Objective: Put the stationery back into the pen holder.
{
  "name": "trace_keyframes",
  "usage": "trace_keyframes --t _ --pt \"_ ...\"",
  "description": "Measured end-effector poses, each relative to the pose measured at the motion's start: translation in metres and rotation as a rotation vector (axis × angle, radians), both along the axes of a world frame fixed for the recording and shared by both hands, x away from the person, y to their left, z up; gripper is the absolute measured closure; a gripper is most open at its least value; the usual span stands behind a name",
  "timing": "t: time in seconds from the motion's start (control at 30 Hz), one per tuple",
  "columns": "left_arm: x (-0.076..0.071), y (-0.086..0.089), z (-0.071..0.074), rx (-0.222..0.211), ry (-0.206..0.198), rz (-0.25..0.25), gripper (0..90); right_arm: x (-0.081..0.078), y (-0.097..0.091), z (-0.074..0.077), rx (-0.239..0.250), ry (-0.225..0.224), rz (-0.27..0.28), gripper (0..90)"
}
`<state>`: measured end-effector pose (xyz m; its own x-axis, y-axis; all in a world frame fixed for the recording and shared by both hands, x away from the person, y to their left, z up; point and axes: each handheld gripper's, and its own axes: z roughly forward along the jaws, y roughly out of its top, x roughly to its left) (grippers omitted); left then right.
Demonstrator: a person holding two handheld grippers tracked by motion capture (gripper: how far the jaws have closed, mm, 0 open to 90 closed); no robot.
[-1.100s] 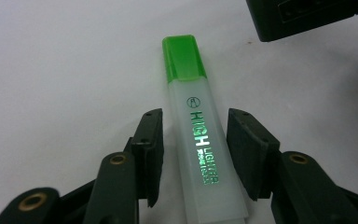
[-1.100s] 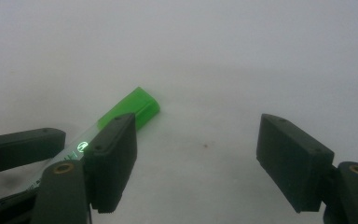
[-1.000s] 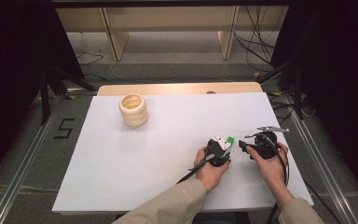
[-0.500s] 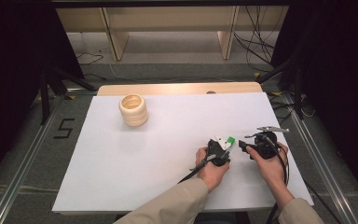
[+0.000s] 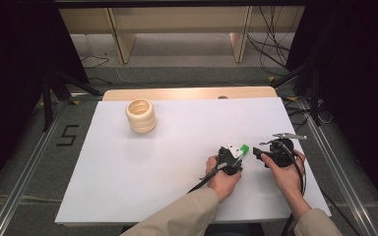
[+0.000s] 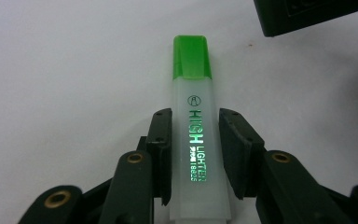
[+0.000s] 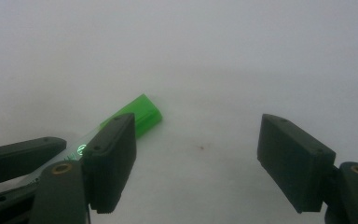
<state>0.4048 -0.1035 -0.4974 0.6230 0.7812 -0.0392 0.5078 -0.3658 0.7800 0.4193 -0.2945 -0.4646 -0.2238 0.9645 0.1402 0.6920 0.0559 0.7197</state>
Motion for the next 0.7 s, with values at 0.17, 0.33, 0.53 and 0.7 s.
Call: trace_keyframes --t 0.17,0.33,0.53,0.7 --pt "0.002 0.006 0.001 -0.004 0.01 -0.03 66.5 0.0 -0.002 0.0 0.012 0.001 -0.006 26.3" --pt "0.004 0.017 0.004 -0.021 0.012 -0.035 66.6 0.0 -0.003 0.001 0.015 -0.007 -0.014 25.7" --pt "0.008 0.043 0.015 -0.085 -0.002 -0.017 66.5 -0.001 -0.004 0.001 0.025 -0.01 -0.022 25.2" --pt "0.01 0.068 0.029 -0.145 -0.031 0.004 66.5 -0.001 -0.002 0.001 0.02 -0.007 -0.017 25.1"
